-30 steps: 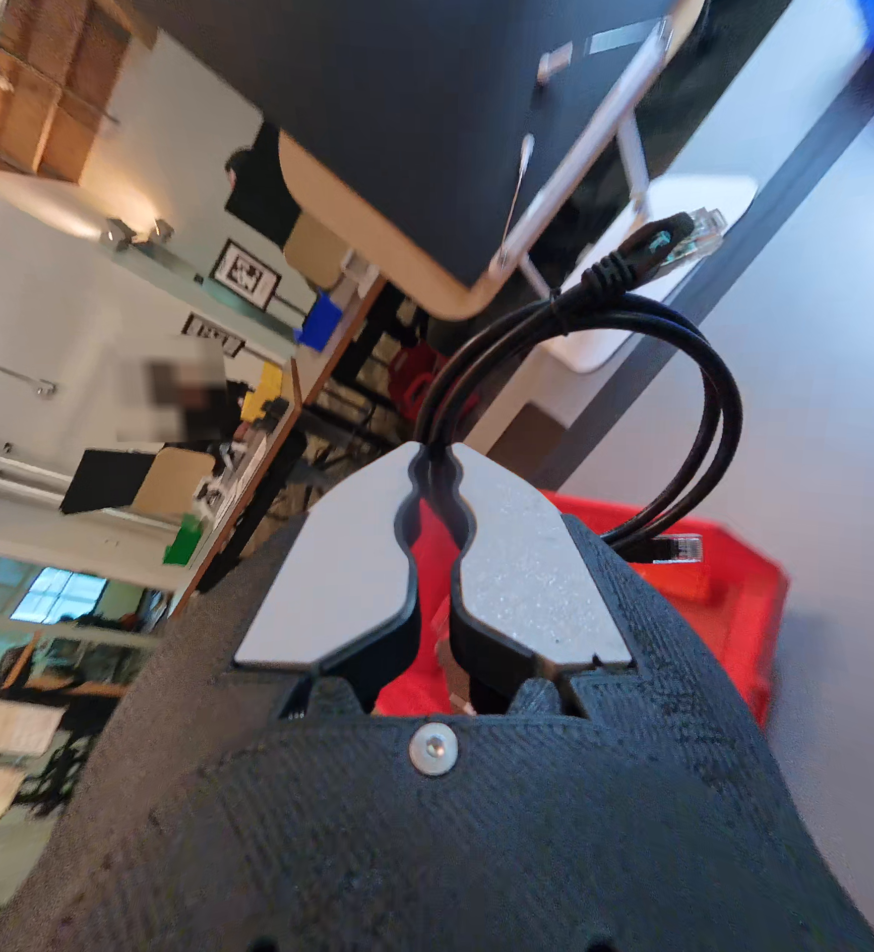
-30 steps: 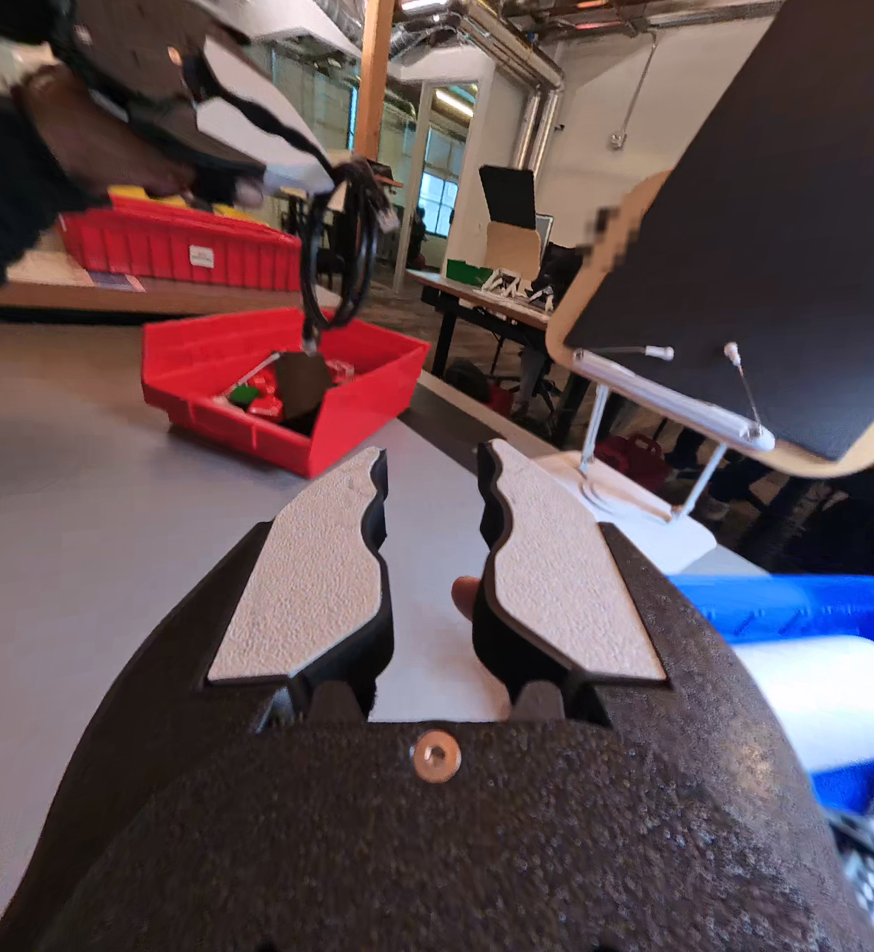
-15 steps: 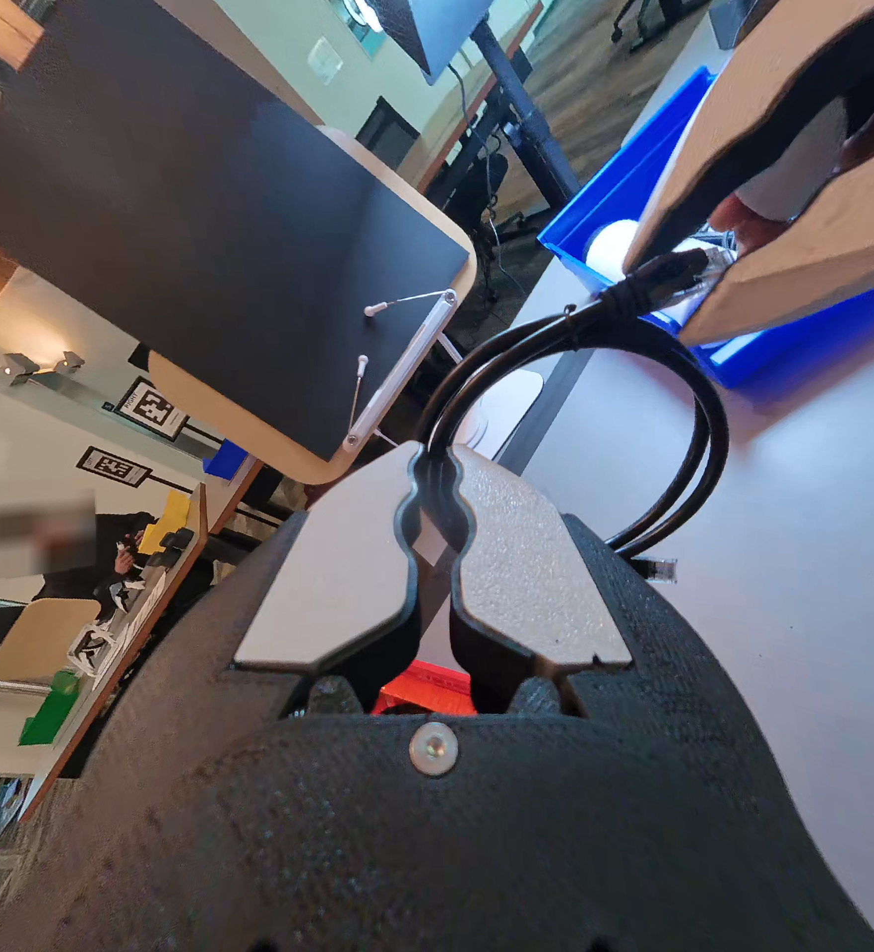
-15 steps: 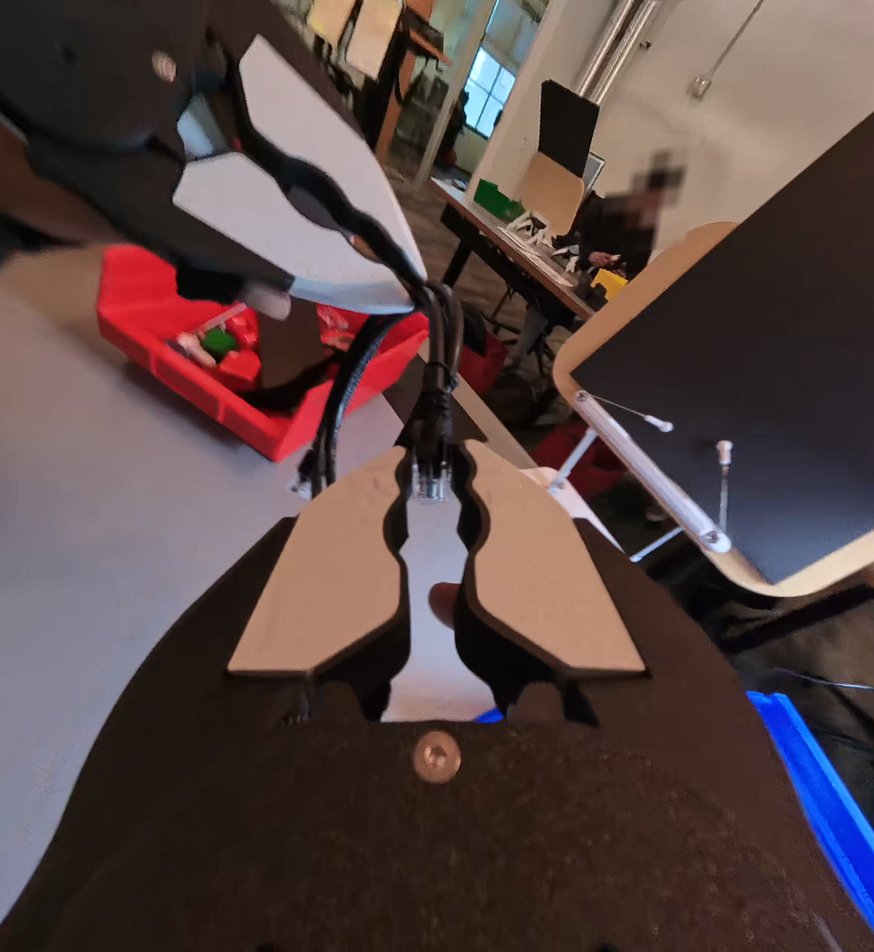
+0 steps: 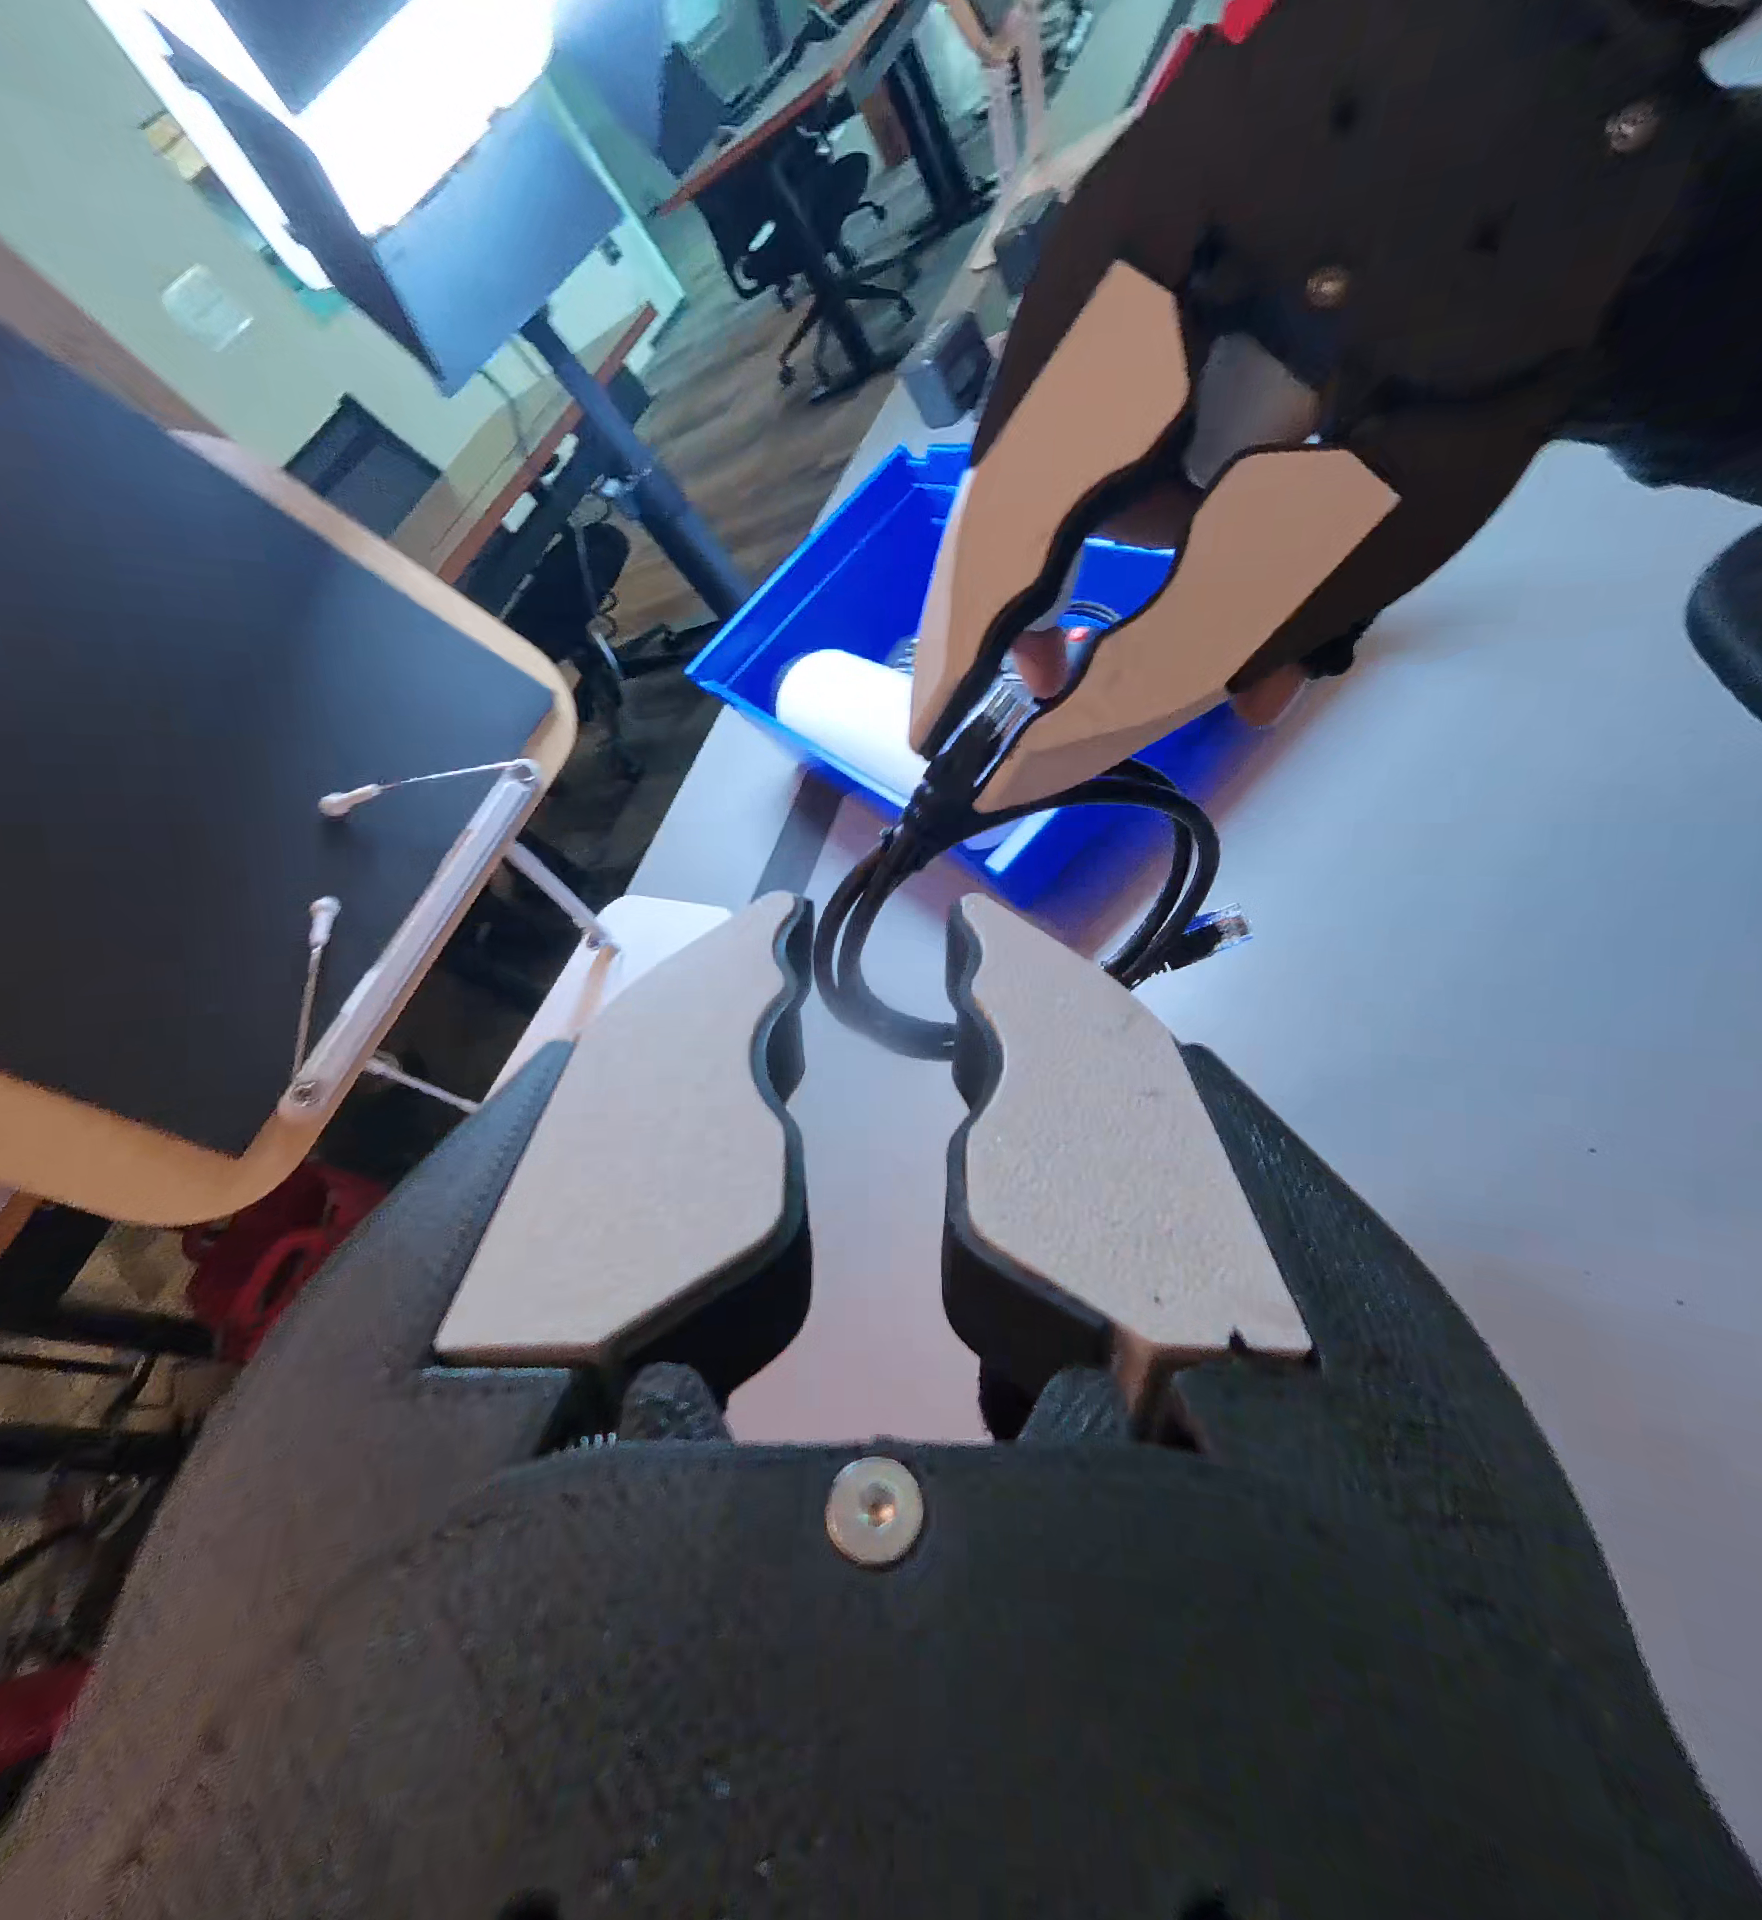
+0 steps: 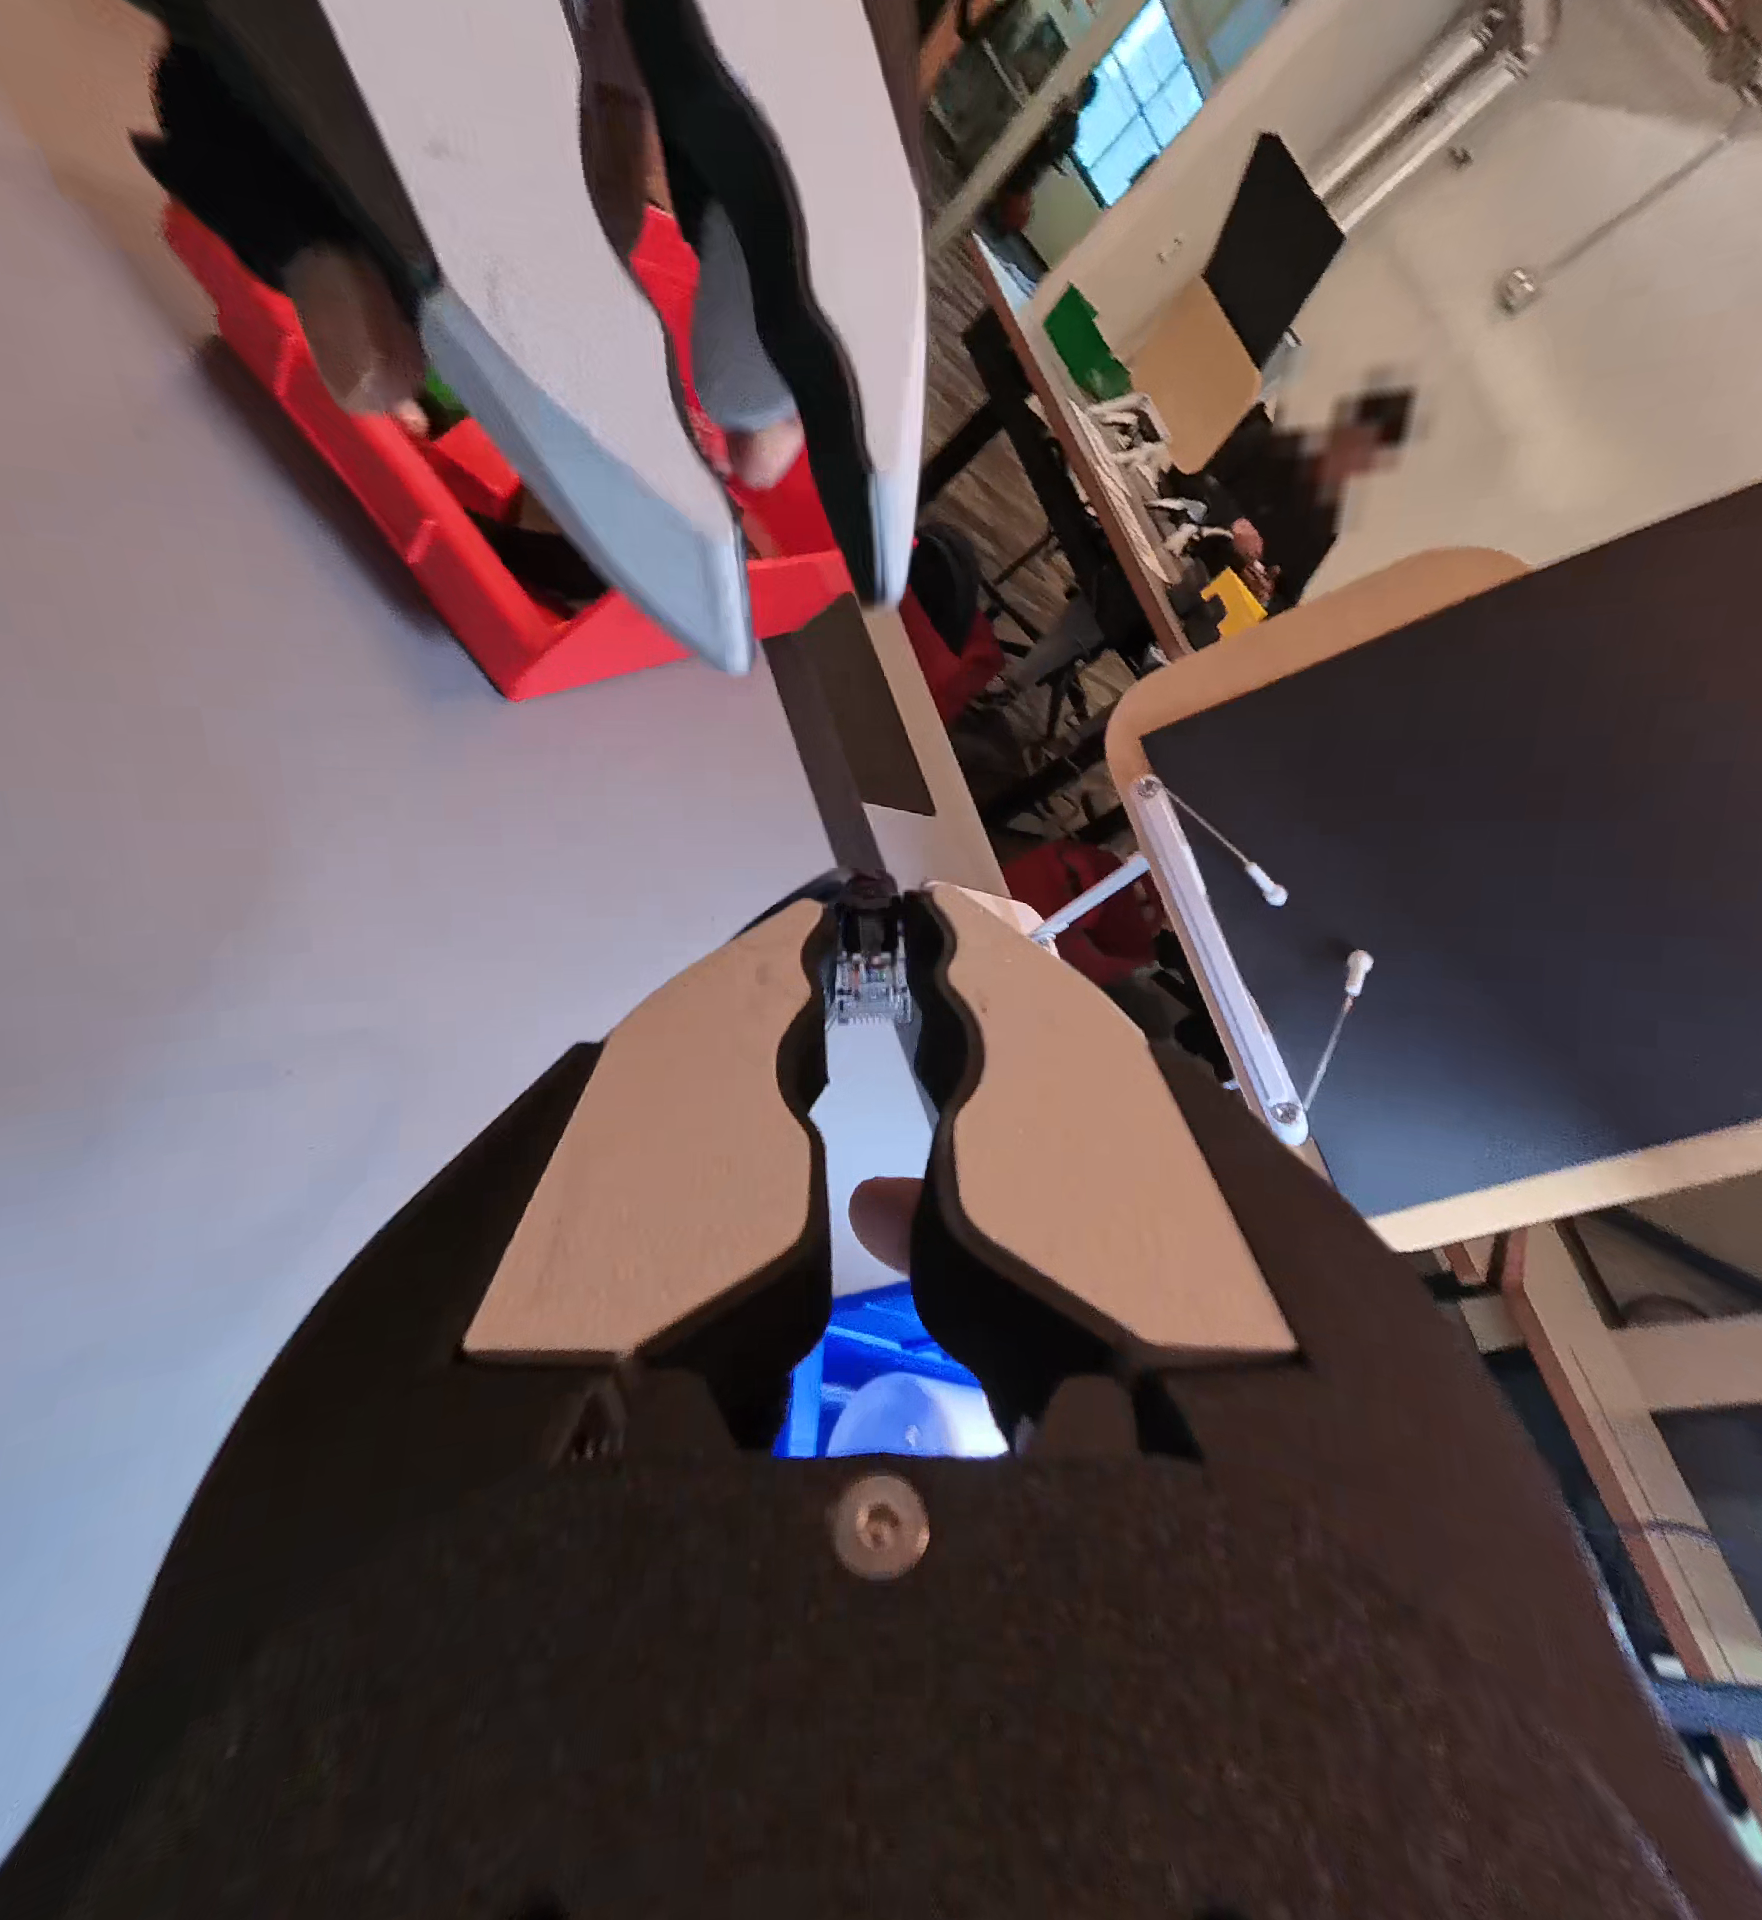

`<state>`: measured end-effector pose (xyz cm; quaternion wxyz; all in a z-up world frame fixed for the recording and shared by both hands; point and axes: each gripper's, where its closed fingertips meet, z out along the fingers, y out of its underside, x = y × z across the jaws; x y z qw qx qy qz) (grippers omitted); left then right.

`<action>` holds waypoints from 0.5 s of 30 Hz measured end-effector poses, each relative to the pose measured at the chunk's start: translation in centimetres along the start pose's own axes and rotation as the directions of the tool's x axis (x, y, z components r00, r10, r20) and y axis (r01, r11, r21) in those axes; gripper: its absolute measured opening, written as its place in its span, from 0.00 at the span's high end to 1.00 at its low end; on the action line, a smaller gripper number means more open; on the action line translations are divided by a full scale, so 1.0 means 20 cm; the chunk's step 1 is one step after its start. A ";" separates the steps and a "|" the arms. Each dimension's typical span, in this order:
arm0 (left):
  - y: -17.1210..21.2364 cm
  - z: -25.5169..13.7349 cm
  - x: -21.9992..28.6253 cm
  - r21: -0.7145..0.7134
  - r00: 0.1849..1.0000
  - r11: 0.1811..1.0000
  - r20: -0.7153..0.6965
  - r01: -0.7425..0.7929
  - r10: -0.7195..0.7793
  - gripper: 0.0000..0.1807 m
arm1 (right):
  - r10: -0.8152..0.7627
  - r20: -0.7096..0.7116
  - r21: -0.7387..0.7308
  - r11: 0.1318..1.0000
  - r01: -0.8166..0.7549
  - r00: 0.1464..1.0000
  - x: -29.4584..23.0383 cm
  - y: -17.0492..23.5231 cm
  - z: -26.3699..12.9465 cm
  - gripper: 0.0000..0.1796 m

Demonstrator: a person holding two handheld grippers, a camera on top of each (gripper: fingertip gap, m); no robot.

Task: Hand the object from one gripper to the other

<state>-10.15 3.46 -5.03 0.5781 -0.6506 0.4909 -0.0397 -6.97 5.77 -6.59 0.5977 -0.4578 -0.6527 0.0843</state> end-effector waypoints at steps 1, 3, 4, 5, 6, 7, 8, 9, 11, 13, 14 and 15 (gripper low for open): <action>0.01 0.02 0.03 -0.016 1.000 1.000 -0.019 -0.016 0.016 0.86 | -0.007 0.014 0.012 1.000 0.007 1.000 -0.01 -0.01 0.00 0.93; 0.05 0.07 0.07 -0.040 0.998 0.998 -0.048 -0.043 0.041 0.86 | -0.016 0.052 0.056 0.998 0.013 0.999 -0.05 -0.05 -0.01 0.94; 0.06 0.09 0.09 -0.049 0.997 0.998 -0.066 -0.042 0.038 0.86 | -0.017 0.058 0.081 0.997 0.013 0.998 -0.06 -0.08 -0.02 0.94; 0.08 0.11 0.10 -0.055 0.997 0.998 -0.074 -0.039 0.035 0.86 | -0.025 0.070 0.107 0.994 0.017 0.997 -0.07 -0.11 -0.03 0.94; 0.09 0.12 0.10 -0.056 0.997 0.997 -0.071 -0.045 0.041 0.87 | -0.032 0.091 0.129 0.991 0.020 0.995 -0.09 -0.12 -0.04 0.94; 0.09 0.12 0.10 -0.052 0.996 0.997 -0.073 -0.059 0.055 0.88 | -0.036 0.111 0.131 0.991 0.021 0.993 -0.10 -0.13 -0.05 0.94; 0.10 0.12 0.10 -0.047 0.995 0.996 -0.080 -0.071 0.067 0.90 | -0.033 0.126 0.141 0.990 0.015 0.992 -0.11 -0.13 -0.06 0.93; 0.10 0.11 0.11 -0.038 0.994 0.996 -0.083 -0.076 0.073 0.90 | -0.020 0.136 0.156 0.988 -0.001 0.991 -0.11 -0.13 -0.07 0.94; 0.08 0.12 0.11 -0.013 0.993 0.997 -0.087 -0.081 0.080 0.92 | 0.012 0.159 0.177 0.983 -0.040 0.987 -0.10 -0.12 -0.08 0.94; 0.08 0.13 0.12 -0.009 0.992 0.996 -0.093 -0.088 0.087 0.93 | 0.042 0.184 0.177 0.981 -0.075 0.982 -0.09 -0.10 -0.08 0.93; 0.08 0.14 0.13 -0.010 0.992 0.996 -0.090 -0.085 0.083 0.94 | 0.053 0.186 0.168 0.982 -0.085 0.981 -0.09 -0.08 -0.08 0.93; 0.08 0.15 0.12 -0.015 0.994 0.997 -0.081 -0.072 0.071 0.95 | 0.059 0.185 0.150 0.985 -0.088 0.981 -0.08 -0.06 -0.08 0.93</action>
